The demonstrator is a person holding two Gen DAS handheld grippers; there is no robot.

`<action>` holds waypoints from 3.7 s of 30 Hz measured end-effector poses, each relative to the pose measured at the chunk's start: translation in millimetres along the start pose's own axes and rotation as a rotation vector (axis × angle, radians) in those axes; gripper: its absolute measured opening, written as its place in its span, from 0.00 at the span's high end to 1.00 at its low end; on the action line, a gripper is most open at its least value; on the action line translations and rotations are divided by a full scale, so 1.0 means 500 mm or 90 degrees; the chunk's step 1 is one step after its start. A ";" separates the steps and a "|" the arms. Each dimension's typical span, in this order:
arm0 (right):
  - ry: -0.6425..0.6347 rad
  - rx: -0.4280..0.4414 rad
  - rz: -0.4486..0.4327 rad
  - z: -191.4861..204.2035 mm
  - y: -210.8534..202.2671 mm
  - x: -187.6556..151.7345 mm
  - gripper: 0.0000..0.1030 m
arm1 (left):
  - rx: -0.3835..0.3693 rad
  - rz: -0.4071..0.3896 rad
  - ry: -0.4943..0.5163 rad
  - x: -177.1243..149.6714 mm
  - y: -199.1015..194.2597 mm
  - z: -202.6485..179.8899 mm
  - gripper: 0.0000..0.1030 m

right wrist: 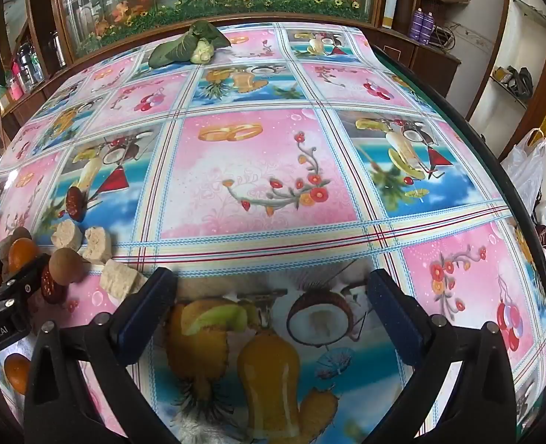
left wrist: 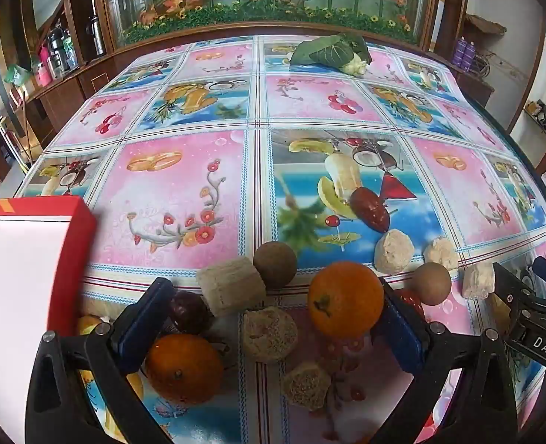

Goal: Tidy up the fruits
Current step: 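Grasp an orange on the tablecloth with the right gripper, then grasp a second orange with the left gripper while the right gripper holds its orange, then carry both oranges over the white tray and open both grippers to drop them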

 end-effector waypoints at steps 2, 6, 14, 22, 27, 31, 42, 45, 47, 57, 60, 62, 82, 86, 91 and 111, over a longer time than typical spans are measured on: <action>0.000 0.000 0.001 0.000 0.000 0.000 0.00 | 0.000 0.000 0.000 0.000 0.000 0.000 0.00; 0.000 0.000 0.001 0.000 0.000 0.000 0.00 | 0.000 0.000 0.000 0.000 0.000 0.000 0.00; 0.000 0.000 0.001 0.000 0.001 0.000 0.00 | 0.000 0.000 0.000 0.000 0.000 0.000 0.00; 0.002 0.000 0.001 -0.001 0.000 0.000 0.00 | 0.000 0.001 -0.004 0.000 0.000 0.001 0.00; 0.004 0.040 -0.001 0.005 -0.019 0.003 0.00 | -0.007 0.017 -0.016 0.009 -0.011 0.019 0.03; 0.015 0.075 -0.087 0.008 -0.111 0.007 0.00 | 0.030 -0.083 -0.013 0.010 -0.147 0.058 0.02; -0.126 0.276 -0.105 0.174 -0.253 -0.074 0.00 | 0.122 -0.155 -0.027 -0.056 -0.299 0.200 0.01; -0.183 0.290 -0.091 0.219 -0.263 -0.107 0.03 | 0.141 -0.151 -0.021 -0.074 -0.303 0.215 0.01; -0.208 0.291 -0.078 0.244 -0.262 -0.119 0.18 | 0.138 -0.150 -0.023 -0.078 -0.302 0.225 0.01; -0.215 0.268 0.015 0.284 -0.184 -0.143 0.58 | 0.123 -0.145 -0.001 -0.082 -0.295 0.230 0.01; -0.219 0.270 0.008 0.280 -0.186 -0.142 0.68 | 0.109 -0.139 -0.001 -0.074 -0.287 0.223 0.01; -0.212 0.276 0.008 0.272 -0.185 -0.141 0.69 | 0.101 -0.139 0.002 -0.067 -0.282 0.215 0.01; -0.092 0.274 -0.074 0.182 -0.214 -0.065 0.69 | 0.082 -0.083 0.087 -0.046 -0.206 0.121 0.01; -0.078 0.274 -0.072 0.170 -0.208 -0.061 0.69 | 0.057 -0.060 0.094 -0.042 -0.175 0.099 0.01; -0.072 0.276 -0.073 0.160 -0.203 -0.059 0.69 | 0.026 -0.023 0.093 -0.037 -0.137 0.076 0.12; -0.057 0.276 -0.065 0.145 -0.189 -0.056 0.69 | -0.050 0.020 0.047 -0.045 -0.100 0.076 0.69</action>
Point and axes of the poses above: each gripper's, at about its wrist camera, not at the fingertips, and y roughly the way its jaws point, z to its left, x to its top, the point moved 2 cm from there along y, roughly the way its jaws point, and after that the axes turned 8 degrees about -z, right-handed, at the moved point
